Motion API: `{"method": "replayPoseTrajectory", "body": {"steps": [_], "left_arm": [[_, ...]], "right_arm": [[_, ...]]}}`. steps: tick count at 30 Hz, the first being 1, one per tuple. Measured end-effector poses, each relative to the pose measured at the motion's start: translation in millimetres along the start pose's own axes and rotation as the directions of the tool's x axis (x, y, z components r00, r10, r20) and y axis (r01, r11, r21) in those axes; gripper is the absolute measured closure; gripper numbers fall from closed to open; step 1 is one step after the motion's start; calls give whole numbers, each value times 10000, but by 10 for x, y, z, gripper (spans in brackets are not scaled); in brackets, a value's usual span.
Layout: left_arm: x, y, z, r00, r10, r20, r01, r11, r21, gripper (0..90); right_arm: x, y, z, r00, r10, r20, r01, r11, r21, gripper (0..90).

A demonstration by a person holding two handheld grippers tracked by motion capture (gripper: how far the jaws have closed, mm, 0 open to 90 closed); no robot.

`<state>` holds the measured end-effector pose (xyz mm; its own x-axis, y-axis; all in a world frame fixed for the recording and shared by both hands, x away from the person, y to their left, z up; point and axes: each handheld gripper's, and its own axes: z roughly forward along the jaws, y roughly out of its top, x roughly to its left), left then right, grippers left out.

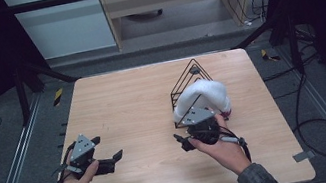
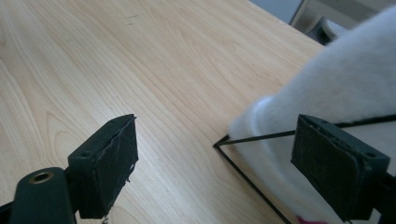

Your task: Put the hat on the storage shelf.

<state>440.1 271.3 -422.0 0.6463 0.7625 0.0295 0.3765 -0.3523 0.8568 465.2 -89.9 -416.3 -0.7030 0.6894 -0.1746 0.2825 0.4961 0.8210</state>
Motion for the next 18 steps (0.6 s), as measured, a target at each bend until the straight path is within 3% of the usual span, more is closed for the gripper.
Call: {"method": "replayPoseTrajectory", "body": {"steps": [2,7,18], "left_arm": [[20,-49,-12,10000,-26,-55,26,9999,99,47],[107,-221,16,9985,-526,-143,531,9978,400,49],[213,-538,115,9969,-725,-299,758,9882,1330,45]], "right_arm": [[21,5,42,9999,55,-127,-54,10000,61,141],[102,2,184,9989,152,-434,-141,9996,260,146],[265,-37,507,9932,544,-1032,-470,9962,727,149]]}}
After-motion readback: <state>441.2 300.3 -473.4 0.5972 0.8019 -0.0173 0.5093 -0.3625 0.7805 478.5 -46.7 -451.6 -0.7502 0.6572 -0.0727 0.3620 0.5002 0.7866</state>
